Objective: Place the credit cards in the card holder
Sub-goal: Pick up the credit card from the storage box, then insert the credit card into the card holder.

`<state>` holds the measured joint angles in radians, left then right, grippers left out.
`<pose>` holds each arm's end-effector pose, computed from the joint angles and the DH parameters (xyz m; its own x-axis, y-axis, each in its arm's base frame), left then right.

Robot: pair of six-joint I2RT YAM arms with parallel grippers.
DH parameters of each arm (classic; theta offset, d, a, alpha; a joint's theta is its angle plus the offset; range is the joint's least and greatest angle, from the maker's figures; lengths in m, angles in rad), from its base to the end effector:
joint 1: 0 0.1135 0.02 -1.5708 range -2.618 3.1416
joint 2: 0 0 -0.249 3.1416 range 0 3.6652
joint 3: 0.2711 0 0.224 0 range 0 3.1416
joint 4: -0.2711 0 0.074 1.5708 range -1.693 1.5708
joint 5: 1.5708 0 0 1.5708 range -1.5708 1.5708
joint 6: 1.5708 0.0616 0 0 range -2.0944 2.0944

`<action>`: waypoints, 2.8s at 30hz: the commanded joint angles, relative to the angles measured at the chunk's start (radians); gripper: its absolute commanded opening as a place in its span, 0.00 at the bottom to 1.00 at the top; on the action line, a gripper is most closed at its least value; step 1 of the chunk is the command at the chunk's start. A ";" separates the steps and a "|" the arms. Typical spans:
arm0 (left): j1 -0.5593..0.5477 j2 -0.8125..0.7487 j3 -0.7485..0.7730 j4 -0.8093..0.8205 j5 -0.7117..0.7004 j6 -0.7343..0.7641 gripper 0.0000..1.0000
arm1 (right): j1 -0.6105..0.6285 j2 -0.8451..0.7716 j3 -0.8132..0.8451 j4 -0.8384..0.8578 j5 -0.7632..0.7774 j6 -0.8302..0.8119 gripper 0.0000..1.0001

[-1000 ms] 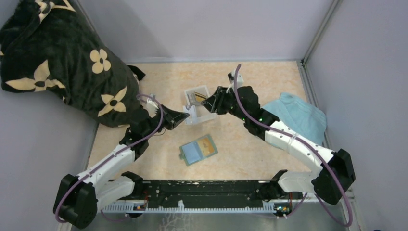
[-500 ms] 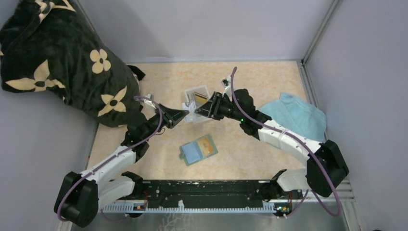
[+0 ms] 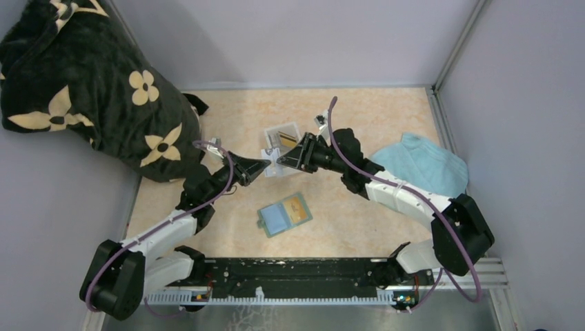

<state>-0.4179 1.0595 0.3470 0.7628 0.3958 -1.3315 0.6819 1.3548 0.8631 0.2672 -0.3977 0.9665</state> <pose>0.2018 -0.1156 0.2415 -0.6948 -0.6723 -0.2556 0.2168 0.1430 -0.9657 0.2278 0.2156 0.2786 -0.8176 0.3135 -0.4830 -0.3545 0.3869 0.8512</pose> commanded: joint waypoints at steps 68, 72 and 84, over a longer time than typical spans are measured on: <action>0.008 0.027 -0.073 0.018 -0.005 -0.038 0.60 | -0.043 0.046 -0.003 0.094 -0.131 0.019 0.00; 0.010 -0.087 -0.067 -0.239 -0.098 0.014 0.66 | -0.043 0.021 0.010 -0.034 -0.112 -0.082 0.00; 0.009 -0.299 -0.014 -0.826 -0.191 0.153 0.36 | -0.041 0.051 0.032 -0.337 -0.161 -0.303 0.00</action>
<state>-0.4114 0.8246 0.3008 0.1471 0.2447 -1.2530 0.6445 1.4086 0.8471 0.0055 -0.5175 0.7601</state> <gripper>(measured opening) 0.462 0.008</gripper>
